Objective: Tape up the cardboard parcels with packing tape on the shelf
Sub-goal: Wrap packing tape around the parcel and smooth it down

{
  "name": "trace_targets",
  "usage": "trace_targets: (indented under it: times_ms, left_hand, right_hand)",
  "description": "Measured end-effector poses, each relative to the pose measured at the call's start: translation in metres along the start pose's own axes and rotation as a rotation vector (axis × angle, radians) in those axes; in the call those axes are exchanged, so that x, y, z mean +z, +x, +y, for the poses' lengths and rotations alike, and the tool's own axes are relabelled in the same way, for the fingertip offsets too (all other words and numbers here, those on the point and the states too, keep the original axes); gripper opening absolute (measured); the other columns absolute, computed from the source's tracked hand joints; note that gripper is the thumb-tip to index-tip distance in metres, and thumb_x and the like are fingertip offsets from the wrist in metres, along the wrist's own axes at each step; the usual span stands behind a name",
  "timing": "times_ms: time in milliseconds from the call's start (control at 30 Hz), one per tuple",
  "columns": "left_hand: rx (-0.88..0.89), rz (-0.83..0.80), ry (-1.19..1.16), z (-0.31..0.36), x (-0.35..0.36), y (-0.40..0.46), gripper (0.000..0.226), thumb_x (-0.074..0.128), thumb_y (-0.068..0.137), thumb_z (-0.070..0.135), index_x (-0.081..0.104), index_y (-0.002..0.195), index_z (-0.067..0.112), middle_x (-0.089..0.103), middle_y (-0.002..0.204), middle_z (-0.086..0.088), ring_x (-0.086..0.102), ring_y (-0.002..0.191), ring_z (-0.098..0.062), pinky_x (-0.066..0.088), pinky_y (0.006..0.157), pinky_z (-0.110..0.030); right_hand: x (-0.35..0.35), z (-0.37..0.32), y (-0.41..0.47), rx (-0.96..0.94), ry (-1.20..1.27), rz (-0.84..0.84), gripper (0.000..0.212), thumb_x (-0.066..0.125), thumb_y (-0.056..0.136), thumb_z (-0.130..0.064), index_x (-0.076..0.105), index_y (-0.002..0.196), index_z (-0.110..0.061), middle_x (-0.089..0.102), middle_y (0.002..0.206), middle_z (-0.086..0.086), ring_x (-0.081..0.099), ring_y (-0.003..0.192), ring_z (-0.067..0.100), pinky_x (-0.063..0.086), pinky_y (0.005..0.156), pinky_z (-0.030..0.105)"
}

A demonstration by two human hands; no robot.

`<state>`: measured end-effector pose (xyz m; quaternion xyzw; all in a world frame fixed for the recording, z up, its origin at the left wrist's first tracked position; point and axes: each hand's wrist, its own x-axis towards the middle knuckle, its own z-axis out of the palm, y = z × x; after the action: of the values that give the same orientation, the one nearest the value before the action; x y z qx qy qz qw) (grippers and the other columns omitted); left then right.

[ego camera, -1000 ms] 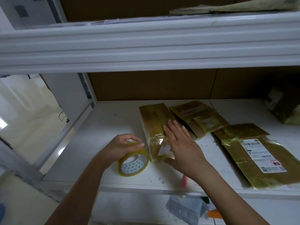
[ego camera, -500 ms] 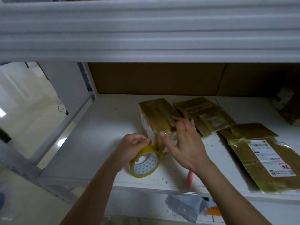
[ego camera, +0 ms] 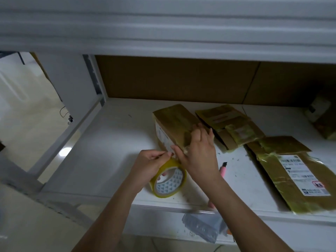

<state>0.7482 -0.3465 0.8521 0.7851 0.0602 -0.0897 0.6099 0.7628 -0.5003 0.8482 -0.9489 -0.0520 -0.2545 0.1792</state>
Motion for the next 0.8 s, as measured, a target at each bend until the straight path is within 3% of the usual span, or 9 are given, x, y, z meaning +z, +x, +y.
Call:
trace_targets:
  times_ms: [133, 200, 267, 367, 433, 533, 600, 700, 800]
  left_hand:
    - [-0.019, 0.042, -0.099, -0.001, 0.005, -0.002, 0.015, 0.071, 0.087, 0.031, 0.076, 0.091, 0.017, 0.068, 0.061, 0.004, 0.059, 0.049, -0.009, 0.044, 0.043, -0.021]
    - [-0.014, 0.051, -0.123, 0.001, 0.005, -0.002, 0.013, 0.074, 0.085, 0.029, 0.076, 0.089, 0.017, 0.072, 0.068, 0.004, 0.063, 0.055, -0.008, 0.045, 0.046, -0.020]
    - [-0.005, 0.046, -0.109, 0.001, 0.003, -0.001, 0.011, 0.076, 0.083, 0.027, 0.076, 0.087, 0.017, 0.075, 0.075, 0.004, 0.070, 0.066, -0.012, 0.052, 0.055, -0.022]
    - [0.005, 0.067, -0.048, -0.002, 0.003, -0.002, 0.009, 0.076, 0.083, 0.028, 0.076, 0.086, 0.020, 0.075, 0.077, 0.007, 0.072, 0.072, -0.016, 0.055, 0.062, -0.024]
    - [0.018, 0.087, -0.023, -0.004, 0.003, -0.003, 0.006, 0.074, 0.085, 0.028, 0.075, 0.085, 0.022, 0.074, 0.075, 0.009, 0.072, 0.070, -0.014, 0.053, 0.059, -0.021]
    - [0.027, 0.096, -0.029, -0.004, 0.004, -0.004, 0.007, 0.073, 0.086, 0.027, 0.075, 0.085, 0.021, 0.075, 0.074, 0.007, 0.072, 0.070, -0.014, 0.052, 0.059, -0.022]
    - [0.024, 0.110, -0.030, -0.003, 0.005, -0.005, 0.009, 0.072, 0.087, 0.028, 0.075, 0.086, 0.020, 0.074, 0.073, 0.006, 0.071, 0.070, -0.014, 0.052, 0.058, -0.021]
    - [0.030, 0.112, 0.001, 0.000, 0.004, -0.008, 0.010, 0.066, 0.091, 0.031, 0.073, 0.086, 0.025, 0.072, 0.076, 0.009, 0.068, 0.073, -0.011, 0.050, 0.059, -0.020]
    - [0.045, 0.090, 0.014, 0.002, 0.003, -0.011, 0.013, 0.062, 0.094, 0.030, 0.072, 0.087, 0.029, 0.072, 0.084, 0.008, 0.067, 0.080, -0.013, 0.050, 0.062, -0.020]
  right_hand:
    - [-0.003, 0.012, 0.004, -0.056, 0.128, -0.092, 0.065, 0.061, 0.082, -0.057, 0.055, 0.107, 0.003, 0.058, 0.122, 0.022, 0.046, 0.129, 0.036, 0.014, 0.117, 0.042]
    - [-0.013, 0.020, 0.006, -0.097, 0.249, -0.167, 0.067, 0.060, 0.082, -0.056, 0.055, 0.117, 0.000, 0.054, 0.132, 0.016, 0.039, 0.136, 0.029, 0.013, 0.118, 0.033]
    - [-0.029, 0.034, 0.003, -0.131, 0.458, -0.180, 0.057, 0.063, 0.084, -0.050, 0.060, 0.122, -0.007, 0.051, 0.140, 0.006, 0.038, 0.139, 0.018, 0.023, 0.114, 0.023]
    - [-0.047, 0.062, -0.018, -0.117, 0.584, 0.054, 0.025, 0.063, 0.092, -0.023, 0.068, 0.114, -0.014, 0.059, 0.130, -0.001, 0.048, 0.129, 0.007, 0.037, 0.102, 0.014]
    - [-0.044, 0.087, -0.040, -0.055, 0.432, 0.109, 0.027, 0.061, 0.089, -0.004, 0.069, 0.110, -0.019, 0.062, 0.109, -0.002, 0.061, 0.103, 0.012, 0.046, 0.080, 0.011]
    - [-0.025, 0.124, -0.068, -0.025, 0.128, -0.173, 0.049, 0.072, 0.077, -0.002, 0.067, 0.122, -0.021, 0.053, 0.095, 0.000, 0.058, 0.073, 0.017, 0.049, 0.057, 0.021]
    - [-0.017, 0.133, -0.077, -0.155, 0.005, -0.303, 0.040, 0.075, 0.077, -0.014, 0.072, 0.114, -0.025, 0.060, 0.094, 0.004, 0.062, 0.076, 0.023, 0.053, 0.063, 0.028]
    - [-0.019, 0.126, -0.077, -0.251, -0.148, -0.407, 0.022, 0.057, 0.078, -0.028, 0.074, 0.093, -0.030, 0.067, 0.090, -0.005, 0.066, 0.087, 0.020, 0.047, 0.079, 0.033]
    - [-0.023, 0.122, -0.076, -0.220, -0.157, -0.351, 0.014, 0.060, 0.071, -0.027, 0.067, 0.083, -0.025, 0.060, 0.075, -0.006, 0.064, 0.070, 0.021, 0.050, 0.070, 0.034]
